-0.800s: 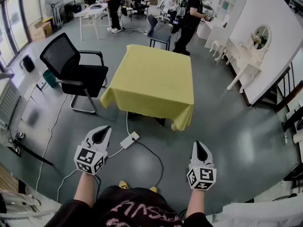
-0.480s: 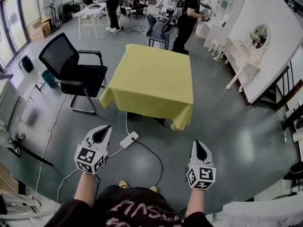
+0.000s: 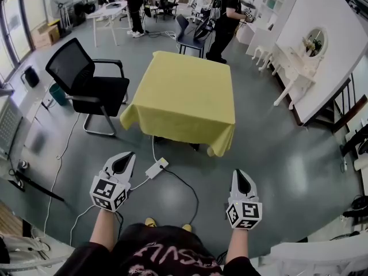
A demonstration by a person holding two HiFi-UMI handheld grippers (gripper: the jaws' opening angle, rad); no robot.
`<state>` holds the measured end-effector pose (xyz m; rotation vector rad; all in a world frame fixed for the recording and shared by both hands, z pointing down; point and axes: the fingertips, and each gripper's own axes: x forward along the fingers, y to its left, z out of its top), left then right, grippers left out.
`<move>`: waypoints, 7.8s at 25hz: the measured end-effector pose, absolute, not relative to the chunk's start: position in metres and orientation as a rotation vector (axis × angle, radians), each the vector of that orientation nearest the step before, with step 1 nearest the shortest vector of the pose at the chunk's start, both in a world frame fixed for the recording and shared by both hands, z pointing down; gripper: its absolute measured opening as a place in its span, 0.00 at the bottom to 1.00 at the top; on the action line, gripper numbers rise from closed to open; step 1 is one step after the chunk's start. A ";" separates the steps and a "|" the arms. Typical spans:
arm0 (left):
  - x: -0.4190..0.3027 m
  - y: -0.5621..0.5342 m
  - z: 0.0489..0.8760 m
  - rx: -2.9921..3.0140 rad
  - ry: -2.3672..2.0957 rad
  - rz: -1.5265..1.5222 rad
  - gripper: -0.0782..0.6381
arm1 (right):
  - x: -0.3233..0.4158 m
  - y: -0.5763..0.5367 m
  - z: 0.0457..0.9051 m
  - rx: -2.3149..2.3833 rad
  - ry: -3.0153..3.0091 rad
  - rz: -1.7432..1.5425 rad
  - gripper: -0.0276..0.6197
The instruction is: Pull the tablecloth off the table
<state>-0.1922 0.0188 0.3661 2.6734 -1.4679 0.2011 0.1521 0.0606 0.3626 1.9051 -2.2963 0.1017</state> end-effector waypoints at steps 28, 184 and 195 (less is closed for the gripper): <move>-0.223 -0.072 0.412 2.659 -1.335 0.255 0.12 | 0.125 -0.016 0.396 1.917 -2.189 0.141 0.06; -0.276 -0.318 0.682 2.163 -1.585 0.777 0.11 | 0.263 -0.255 0.692 1.648 -2.080 0.493 0.06; -0.260 -0.243 0.664 2.232 -1.496 0.700 0.11 | 0.236 -0.194 0.667 1.682 -2.080 0.469 0.06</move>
